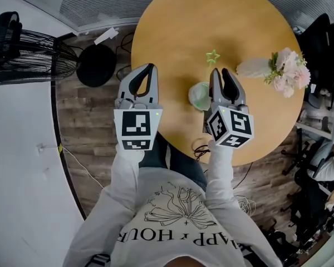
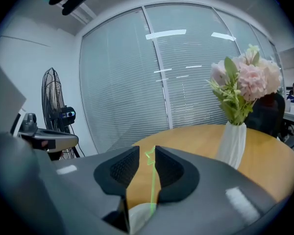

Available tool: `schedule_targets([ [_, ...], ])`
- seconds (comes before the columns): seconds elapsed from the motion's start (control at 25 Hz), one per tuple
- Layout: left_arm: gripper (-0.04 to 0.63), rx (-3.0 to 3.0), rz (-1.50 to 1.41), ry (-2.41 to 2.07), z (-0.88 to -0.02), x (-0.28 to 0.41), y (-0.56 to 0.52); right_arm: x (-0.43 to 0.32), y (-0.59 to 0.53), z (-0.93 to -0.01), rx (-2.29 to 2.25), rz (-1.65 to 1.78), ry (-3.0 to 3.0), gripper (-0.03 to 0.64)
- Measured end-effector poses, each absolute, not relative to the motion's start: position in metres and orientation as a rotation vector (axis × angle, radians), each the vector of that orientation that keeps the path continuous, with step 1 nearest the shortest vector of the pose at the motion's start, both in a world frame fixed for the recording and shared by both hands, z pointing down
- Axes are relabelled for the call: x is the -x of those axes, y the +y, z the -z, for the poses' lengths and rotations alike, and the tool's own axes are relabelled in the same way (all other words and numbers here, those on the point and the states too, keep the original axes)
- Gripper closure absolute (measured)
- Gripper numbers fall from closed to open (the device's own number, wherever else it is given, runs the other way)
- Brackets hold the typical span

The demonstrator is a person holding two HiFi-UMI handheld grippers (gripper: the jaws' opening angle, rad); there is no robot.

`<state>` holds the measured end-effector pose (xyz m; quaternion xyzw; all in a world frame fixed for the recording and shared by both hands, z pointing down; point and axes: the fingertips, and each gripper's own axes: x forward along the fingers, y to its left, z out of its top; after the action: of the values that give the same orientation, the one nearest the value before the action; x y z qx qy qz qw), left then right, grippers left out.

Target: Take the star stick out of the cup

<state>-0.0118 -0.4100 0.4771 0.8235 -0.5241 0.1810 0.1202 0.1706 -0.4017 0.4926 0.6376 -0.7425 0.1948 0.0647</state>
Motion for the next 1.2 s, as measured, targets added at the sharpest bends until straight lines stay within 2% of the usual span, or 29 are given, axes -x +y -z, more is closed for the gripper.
schedule_targets([
  [1.2,0.589,-2.296,-0.631,-1.467,-0.544,0.009,-0.395,-0.164,-0.405,-0.588,-1.751,-0.776,-2.121,0.509],
])
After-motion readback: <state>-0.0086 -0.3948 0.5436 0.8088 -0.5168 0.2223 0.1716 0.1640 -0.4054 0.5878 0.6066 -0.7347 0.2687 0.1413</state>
